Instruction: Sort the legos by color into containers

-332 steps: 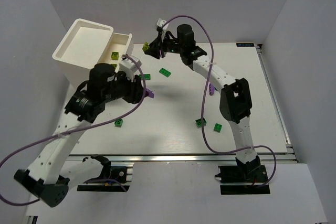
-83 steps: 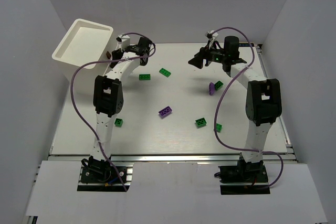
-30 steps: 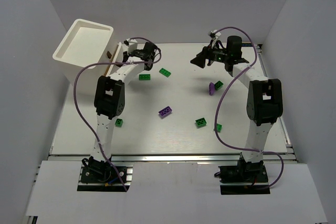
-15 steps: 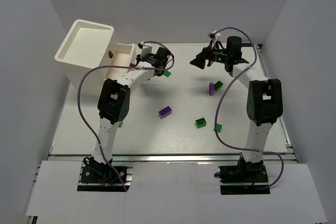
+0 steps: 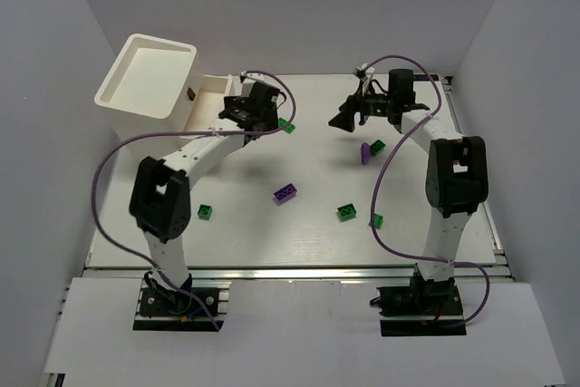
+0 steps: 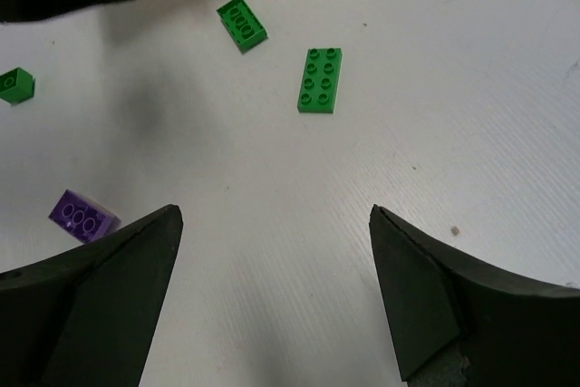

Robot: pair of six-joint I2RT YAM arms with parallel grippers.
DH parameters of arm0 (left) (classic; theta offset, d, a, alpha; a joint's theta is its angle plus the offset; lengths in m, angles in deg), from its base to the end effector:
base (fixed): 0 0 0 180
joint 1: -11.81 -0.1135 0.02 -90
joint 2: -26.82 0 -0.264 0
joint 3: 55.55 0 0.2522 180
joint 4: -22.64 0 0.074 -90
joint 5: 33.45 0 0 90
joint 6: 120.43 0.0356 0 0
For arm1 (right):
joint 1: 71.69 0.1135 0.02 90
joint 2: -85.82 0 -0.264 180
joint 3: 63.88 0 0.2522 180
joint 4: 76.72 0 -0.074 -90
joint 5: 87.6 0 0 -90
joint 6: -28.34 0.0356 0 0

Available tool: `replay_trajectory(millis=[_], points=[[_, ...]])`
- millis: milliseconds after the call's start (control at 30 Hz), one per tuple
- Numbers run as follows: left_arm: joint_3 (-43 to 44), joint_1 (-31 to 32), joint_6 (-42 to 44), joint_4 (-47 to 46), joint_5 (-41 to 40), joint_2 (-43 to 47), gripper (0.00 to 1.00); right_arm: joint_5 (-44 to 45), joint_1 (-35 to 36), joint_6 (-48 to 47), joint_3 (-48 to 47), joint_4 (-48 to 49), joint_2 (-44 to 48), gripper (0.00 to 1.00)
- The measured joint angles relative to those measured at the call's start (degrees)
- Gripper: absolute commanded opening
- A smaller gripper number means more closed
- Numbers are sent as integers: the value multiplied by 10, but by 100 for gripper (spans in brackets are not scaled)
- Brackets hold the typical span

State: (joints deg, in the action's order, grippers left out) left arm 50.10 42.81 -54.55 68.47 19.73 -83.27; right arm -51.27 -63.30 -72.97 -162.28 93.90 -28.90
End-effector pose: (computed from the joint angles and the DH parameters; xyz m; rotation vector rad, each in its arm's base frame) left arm 0.3775 -0.2020 0.2631 -0.1341 2.2455 0.2857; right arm 0.4490 0.0952 0.2412 -0.8910 1.7124 0.9009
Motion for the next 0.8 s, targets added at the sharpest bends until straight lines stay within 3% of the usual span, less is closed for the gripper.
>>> replay_trajectory(millis=[200, 433, 533, 567, 633, 667, 733, 800], points=[[-109, 5, 34, -97, 138, 151, 98, -1, 0, -59, -16, -79, 0, 89], [-174, 38, 50, -130, 251, 187, 98, -10, 1, -153, -73, -196, 0, 86], [-174, 59, 63, -120, 274, 187, 97, -13, 1, -198, -101, -249, 0, 61], [-174, 65, 66, -119, 278, 187, 96, -16, 1, -215, -109, -266, 0, 43], [-174, 77, 75, -111, 286, 187, 94, -24, 4, -243, -120, -303, 0, 21], [-174, 84, 80, -107, 290, 187, 90, -28, 5, -253, -124, -318, 0, 2], [-174, 93, 89, -102, 300, 188, 85, -31, 9, -264, -126, -340, 0, 1], [-179, 100, 100, -99, 311, 191, 80, -24, 14, -256, -126, -351, 0, 27]])
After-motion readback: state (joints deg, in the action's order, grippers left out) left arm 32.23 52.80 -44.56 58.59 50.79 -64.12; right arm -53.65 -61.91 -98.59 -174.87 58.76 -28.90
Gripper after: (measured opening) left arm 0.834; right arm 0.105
